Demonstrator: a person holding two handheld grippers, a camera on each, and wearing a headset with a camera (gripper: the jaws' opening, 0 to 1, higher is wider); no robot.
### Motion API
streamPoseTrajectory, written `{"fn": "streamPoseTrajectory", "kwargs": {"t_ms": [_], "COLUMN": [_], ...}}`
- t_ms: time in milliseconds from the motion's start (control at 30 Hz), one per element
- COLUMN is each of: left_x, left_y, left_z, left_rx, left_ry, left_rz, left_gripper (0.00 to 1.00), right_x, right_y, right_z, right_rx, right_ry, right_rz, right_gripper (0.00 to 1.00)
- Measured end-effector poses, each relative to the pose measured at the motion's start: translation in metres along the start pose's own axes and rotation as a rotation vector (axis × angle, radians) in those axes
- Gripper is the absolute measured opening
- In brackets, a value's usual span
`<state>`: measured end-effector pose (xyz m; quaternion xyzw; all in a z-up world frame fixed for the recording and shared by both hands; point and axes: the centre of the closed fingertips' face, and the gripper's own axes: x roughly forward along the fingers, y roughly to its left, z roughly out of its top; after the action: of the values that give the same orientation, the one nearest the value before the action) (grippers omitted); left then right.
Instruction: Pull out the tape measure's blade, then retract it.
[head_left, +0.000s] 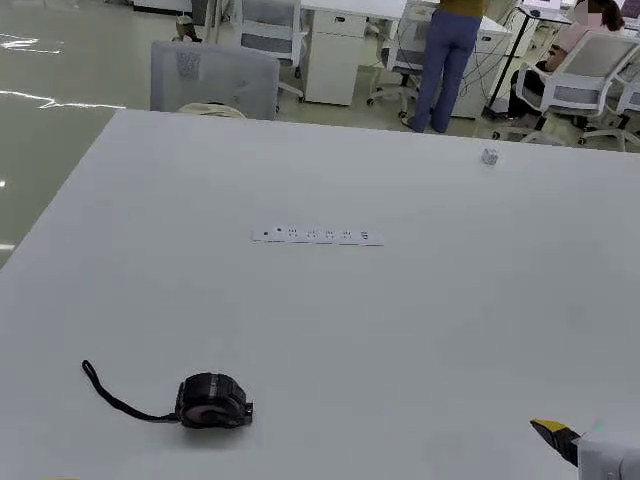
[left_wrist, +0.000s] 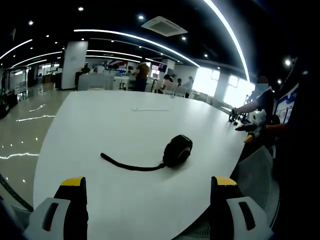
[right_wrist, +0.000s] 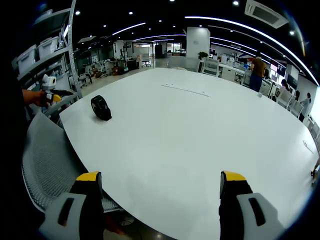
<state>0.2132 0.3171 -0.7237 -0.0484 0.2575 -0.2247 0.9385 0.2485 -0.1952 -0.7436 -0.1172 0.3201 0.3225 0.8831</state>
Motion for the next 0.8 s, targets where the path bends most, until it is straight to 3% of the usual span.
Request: {"fn": "streamPoseTrajectory", "kwargs": {"t_ms": [800], "left_x": [0.0032], "left_y": [-0.0058], "left_z": [-0.0024], "left_rx": [0.013], "left_ry": [0.026], "left_rz": [-0.017], "left_gripper": [1.0], "right_x": [-0.0012], "right_y": [-0.002], "right_z": [0.0015], "right_rx": [-0.011], "right_ry": [-0.016], "right_rz": [-0.004], "right_gripper": [1.0]}}
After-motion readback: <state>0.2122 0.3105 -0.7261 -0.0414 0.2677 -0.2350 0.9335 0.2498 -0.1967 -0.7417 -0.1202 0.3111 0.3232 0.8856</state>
